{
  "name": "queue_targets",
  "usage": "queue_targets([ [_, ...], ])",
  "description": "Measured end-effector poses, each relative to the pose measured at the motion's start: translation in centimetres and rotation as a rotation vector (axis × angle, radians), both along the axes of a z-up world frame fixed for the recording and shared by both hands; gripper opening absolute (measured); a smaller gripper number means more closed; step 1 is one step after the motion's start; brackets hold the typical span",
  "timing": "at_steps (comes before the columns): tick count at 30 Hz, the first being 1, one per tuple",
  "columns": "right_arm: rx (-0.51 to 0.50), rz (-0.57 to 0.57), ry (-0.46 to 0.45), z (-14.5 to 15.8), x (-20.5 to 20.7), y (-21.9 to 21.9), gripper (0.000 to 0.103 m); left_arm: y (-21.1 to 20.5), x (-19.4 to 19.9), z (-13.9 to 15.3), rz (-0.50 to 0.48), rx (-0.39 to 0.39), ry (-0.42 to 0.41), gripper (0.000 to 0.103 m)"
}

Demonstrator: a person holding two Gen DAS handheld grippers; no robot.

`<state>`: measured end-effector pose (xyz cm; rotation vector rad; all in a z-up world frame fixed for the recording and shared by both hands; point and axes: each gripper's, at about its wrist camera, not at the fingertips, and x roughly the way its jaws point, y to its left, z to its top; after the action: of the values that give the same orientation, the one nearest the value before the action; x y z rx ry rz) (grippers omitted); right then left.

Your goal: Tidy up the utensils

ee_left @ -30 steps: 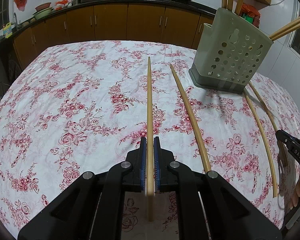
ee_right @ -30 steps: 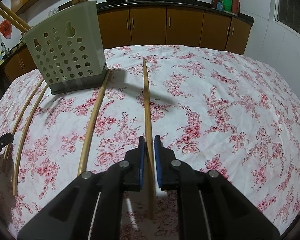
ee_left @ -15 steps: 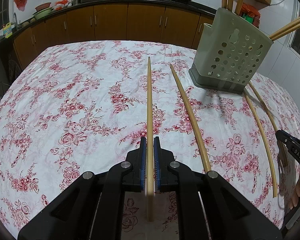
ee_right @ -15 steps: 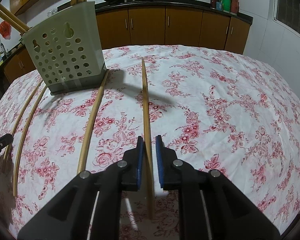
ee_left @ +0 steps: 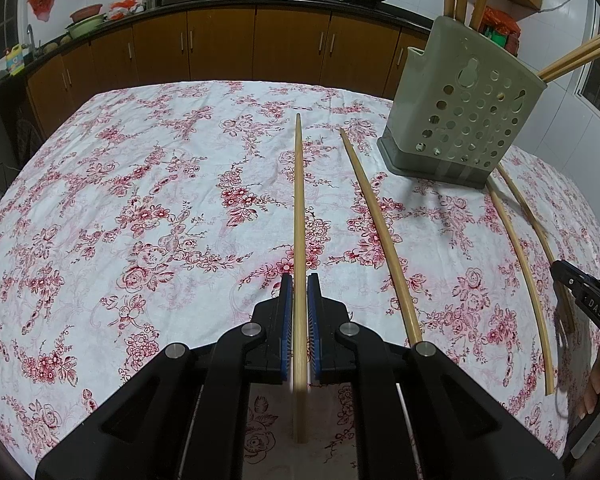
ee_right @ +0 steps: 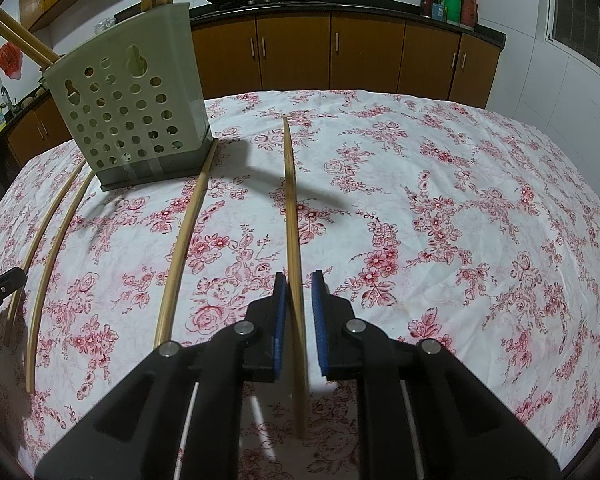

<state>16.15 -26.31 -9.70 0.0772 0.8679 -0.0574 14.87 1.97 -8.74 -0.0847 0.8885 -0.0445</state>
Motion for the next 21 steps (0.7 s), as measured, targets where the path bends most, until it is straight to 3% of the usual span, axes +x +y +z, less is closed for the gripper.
queue_targets([
  [15, 0.003, 0.0, 0.0, 0.0, 0.04, -0.02, 0.015, 0.03, 0.01, 0.0, 0.001, -0.003, 0.0, 0.009],
  [21, -0.006, 0.004, 0.002, 0.0, -0.32, 0.03, 0.015, -0.44, -0.42, 0.04, -0.011, 0.039, 0.0, 0.009],
])
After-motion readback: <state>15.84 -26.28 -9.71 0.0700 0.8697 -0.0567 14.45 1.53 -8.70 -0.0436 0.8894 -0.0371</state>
